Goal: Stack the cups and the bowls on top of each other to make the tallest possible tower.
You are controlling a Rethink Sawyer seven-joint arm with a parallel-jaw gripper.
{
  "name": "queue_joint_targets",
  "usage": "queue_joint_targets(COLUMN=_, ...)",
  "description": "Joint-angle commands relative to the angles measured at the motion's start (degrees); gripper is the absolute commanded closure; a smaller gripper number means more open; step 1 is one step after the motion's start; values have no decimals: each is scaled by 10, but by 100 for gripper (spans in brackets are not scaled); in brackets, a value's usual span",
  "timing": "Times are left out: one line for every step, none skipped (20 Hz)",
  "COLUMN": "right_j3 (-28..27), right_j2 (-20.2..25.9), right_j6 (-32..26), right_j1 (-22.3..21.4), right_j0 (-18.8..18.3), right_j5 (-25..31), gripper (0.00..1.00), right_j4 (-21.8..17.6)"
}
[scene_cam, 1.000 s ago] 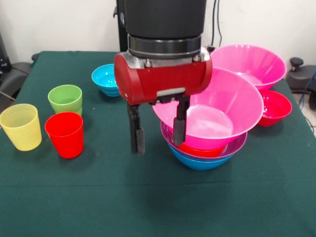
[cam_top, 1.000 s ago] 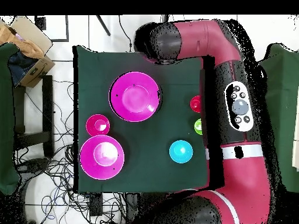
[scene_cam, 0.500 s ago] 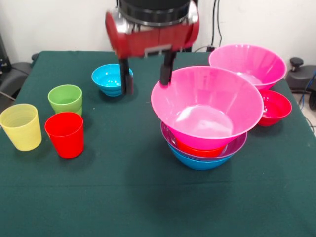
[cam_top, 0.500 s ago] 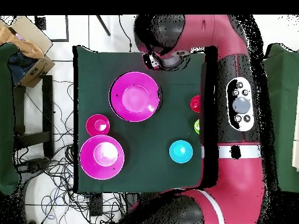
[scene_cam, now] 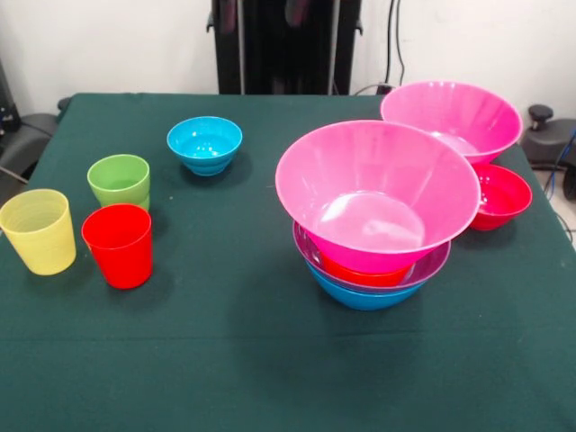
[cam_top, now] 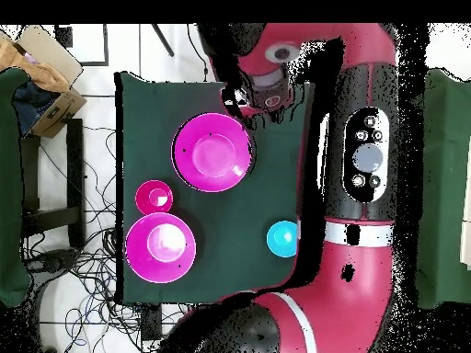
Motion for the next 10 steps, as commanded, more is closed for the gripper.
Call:
queue_joint_targets(right_j3=-97, right_j2=33, right_j6=-164, right_j1=27, right_j0=22, right_j5=134, gripper=0, right_j4=-107)
queue_joint_targets(right_j3=-99, right_j2=37, right_j6=-167, right_j1=26, right_j0=22, right_j5=140, gripper=0, right_j4=-113)
queue_joint_targets(right_j3=-101, right_j2=41, right_j6=-164, right_j1=27, right_j0=23, right_j5=141, gripper=0, right_j4=-115)
queue_joint_targets(right_j3=-99, right_j2=42, right_j6=-161, right_j1=26, right_j0=22, right_j5=143, gripper=0, right_j4=-116)
queue_joint_targets(right_j3=-97, right_j2=43, right_j6=-154, right_j1=25, right_j0=20, right_j5=142, gripper=0, right_j4=-112)
queue_joint_targets(right_j3=-95, right_j2=45, right_j6=-146, right_j1=24, right_j0=19, right_j5=141, gripper=0, right_j4=-108)
queue_joint_targets(right_j3=-91, right_j2=44, right_j6=-143, right_j1=22, right_j0=18, right_j5=140, gripper=0, right_j4=-105)
queue_joint_targets(right_j3=-81, right_j2=42, right_j6=-134, right_j1=18, right_j0=14, right_j5=131, gripper=0, right_j4=-92)
queue_joint_targets(right_j3=-65, right_j2=38, right_j6=-130, right_j1=11, right_j0=10, right_j5=118, gripper=0, right_j4=-77)
queue_joint_targets(right_j3=-34, right_j2=32, right_j6=-109, right_j1=-2, right_j0=0, right_j5=70, gripper=0, right_j4=-37)
